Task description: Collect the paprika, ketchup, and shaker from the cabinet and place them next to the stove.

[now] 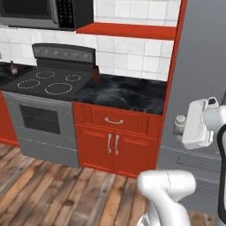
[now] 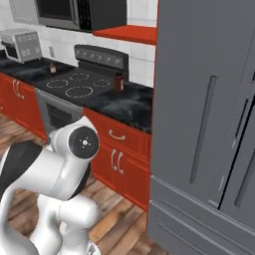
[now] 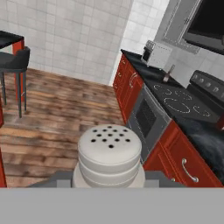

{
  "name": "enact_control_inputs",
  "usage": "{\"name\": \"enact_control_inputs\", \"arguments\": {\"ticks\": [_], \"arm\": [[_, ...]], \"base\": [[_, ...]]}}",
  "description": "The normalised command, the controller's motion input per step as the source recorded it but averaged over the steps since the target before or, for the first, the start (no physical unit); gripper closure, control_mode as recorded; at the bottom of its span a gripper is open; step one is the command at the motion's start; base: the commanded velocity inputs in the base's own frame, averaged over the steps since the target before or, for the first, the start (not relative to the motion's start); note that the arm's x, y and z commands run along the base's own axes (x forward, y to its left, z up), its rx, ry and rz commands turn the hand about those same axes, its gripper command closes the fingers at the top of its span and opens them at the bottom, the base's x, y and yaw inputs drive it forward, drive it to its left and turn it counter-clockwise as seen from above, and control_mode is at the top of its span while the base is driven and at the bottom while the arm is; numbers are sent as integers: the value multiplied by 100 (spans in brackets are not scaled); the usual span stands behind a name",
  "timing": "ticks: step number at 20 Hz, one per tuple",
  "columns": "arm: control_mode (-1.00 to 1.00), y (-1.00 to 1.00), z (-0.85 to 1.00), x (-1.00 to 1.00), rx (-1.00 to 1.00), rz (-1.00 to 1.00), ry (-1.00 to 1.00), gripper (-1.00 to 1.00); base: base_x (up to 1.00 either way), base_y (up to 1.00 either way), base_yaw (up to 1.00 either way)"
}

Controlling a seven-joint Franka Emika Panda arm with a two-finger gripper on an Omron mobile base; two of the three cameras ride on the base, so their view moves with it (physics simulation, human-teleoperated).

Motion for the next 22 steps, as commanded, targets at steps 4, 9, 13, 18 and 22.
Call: {"name": "enact_control_inputs", "arguments": {"ticks": [4,9,13,18,22], "arm": [[100,0,0,0,0,0,0,100],[100,0,0,0,0,0,0,100],[100,0,0,0,0,0,0,100],[100,0,0,0,0,0,0,100],[100,0,0,0,0,0,0,100]], "base": [[59,57,17],[24,80,1],[44,62,-8],[67,37,-14],[65,20,-16]]}}
